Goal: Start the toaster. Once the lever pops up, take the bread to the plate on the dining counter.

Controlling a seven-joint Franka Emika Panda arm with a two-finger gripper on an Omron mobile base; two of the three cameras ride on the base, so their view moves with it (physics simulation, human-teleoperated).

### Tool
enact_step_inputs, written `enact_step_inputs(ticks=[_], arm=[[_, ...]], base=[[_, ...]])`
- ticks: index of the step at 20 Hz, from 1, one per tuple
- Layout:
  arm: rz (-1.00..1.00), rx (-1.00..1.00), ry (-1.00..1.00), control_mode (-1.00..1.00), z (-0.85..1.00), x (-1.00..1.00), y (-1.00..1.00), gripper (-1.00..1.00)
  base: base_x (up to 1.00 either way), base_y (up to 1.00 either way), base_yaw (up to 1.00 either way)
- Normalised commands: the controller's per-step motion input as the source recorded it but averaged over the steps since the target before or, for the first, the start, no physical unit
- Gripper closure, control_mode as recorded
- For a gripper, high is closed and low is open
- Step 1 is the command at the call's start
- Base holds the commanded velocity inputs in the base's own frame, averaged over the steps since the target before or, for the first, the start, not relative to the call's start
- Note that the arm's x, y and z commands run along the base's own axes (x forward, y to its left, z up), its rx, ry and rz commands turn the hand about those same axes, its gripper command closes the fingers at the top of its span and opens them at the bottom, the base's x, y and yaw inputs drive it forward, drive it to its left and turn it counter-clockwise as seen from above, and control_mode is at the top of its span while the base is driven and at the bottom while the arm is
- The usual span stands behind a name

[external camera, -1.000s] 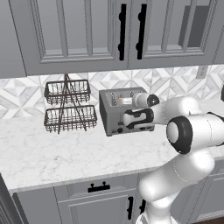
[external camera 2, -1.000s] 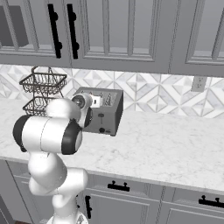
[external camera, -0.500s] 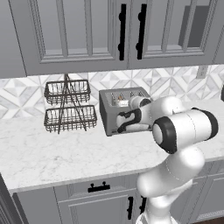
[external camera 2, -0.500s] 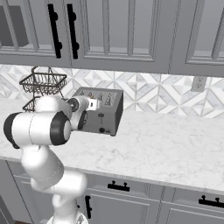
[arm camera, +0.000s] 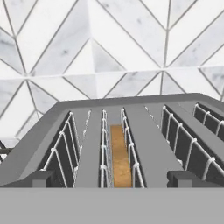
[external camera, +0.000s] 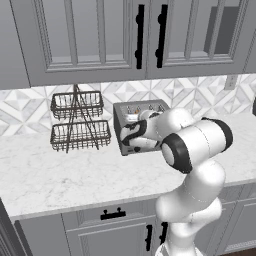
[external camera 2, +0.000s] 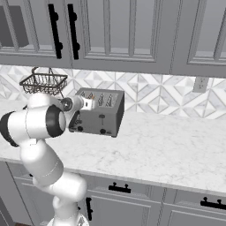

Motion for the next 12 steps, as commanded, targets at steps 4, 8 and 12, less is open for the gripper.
enact_step_inputs(ticks=[4, 8, 12], arm=[[0.00, 0.00, 0.00, -1.00, 0.00, 0.10, -0.11, -1.00], [0.00, 0.00, 0.00, -1.00, -0.04, 0.00, -0.10, -1.00], [0.02, 0.00, 0.00, -1.00, -0.11, -0.04, -0.30, -1.00]], base=[[0.00, 0.00, 0.00], [0.00, 0.00, 0.00], [0.00, 0.00, 0.00]])
